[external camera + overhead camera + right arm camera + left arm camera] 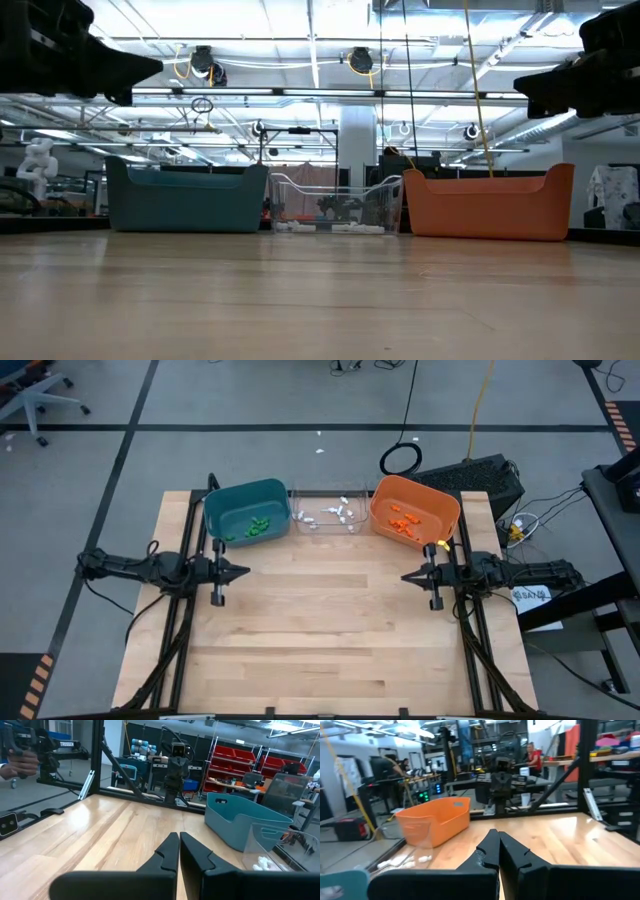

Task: Sort Halloween decoration
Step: Return to Home Position

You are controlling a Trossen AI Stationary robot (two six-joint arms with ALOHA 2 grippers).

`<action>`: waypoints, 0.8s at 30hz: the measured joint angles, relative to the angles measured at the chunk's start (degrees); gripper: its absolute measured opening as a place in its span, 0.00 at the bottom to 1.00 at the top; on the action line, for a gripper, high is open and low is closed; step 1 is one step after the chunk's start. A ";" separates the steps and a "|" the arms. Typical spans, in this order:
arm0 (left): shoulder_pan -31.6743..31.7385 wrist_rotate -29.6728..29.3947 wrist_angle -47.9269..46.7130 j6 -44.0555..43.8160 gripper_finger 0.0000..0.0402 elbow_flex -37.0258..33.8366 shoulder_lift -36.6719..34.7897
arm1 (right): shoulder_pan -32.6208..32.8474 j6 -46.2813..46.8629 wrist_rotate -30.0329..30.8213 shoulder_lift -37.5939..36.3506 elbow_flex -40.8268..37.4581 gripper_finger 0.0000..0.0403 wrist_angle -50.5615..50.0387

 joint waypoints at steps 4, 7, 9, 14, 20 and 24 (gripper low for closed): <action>2.34 1.18 -3.58 -1.78 0.00 -0.02 -3.50 | 0.00 0.00 0.00 0.00 0.00 0.00 -0.01; 3.68 1.68 -6.02 -1.92 0.00 -0.02 -3.52 | 0.00 0.00 0.02 0.00 0.00 0.00 -0.02; 4.72 1.89 -6.63 -2.66 0.00 -0.02 -3.52 | 0.00 0.01 0.01 -0.02 0.00 0.00 -0.02; 6.59 3.36 -7.00 -4.91 0.00 -0.02 -3.52 | 0.00 0.02 0.02 0.00 0.00 0.00 -0.04; 6.77 5.23 -7.30 -3.27 0.00 -0.02 -3.52 | 0.00 0.02 0.02 0.00 0.00 0.00 -0.04; 6.72 6.09 -7.56 -3.04 0.00 -0.02 -3.52 | 0.00 0.00 0.02 0.00 0.00 0.00 -0.04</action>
